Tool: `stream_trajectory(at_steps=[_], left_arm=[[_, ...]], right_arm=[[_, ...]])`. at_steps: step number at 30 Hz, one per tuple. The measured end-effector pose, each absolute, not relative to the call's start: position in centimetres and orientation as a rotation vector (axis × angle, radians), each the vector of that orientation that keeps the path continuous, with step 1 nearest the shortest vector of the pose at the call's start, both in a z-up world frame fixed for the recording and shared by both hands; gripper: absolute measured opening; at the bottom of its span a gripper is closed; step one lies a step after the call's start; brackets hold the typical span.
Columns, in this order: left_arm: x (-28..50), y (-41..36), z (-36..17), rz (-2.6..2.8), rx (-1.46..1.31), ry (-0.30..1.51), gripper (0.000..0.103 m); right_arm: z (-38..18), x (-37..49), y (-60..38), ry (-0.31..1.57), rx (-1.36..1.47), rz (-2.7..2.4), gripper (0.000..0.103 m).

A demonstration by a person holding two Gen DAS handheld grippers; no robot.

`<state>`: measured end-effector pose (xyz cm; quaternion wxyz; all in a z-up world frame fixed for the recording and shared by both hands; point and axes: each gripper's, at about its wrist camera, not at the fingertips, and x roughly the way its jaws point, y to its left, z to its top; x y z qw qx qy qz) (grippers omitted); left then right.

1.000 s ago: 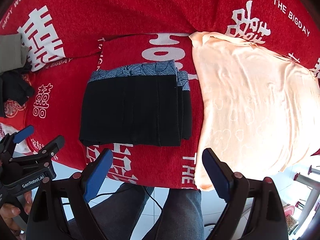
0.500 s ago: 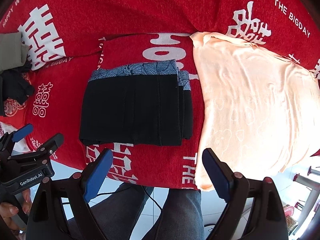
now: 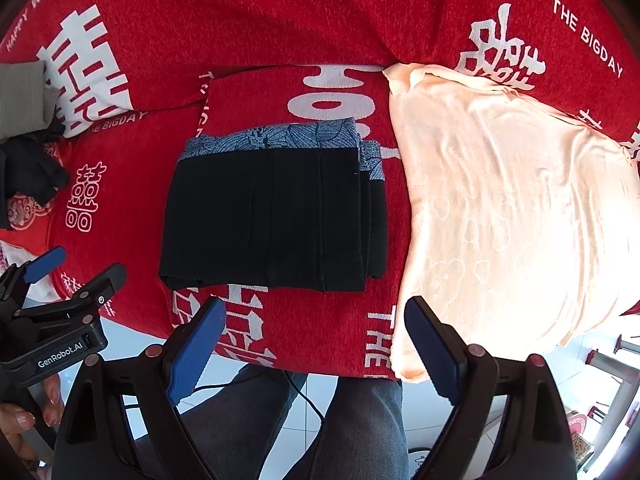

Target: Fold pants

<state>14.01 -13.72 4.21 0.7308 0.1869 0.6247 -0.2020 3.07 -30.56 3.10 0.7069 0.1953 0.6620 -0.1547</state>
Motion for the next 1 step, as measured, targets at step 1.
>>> stream_trajectory(at_steps=[1], left_arm=[[13.98,-13.78,4.25,-0.447,0.417,1.371,0.103]], right_arm=[[3.09,3.07,-30.55,1.471,0.434,-0.343,0.092]])
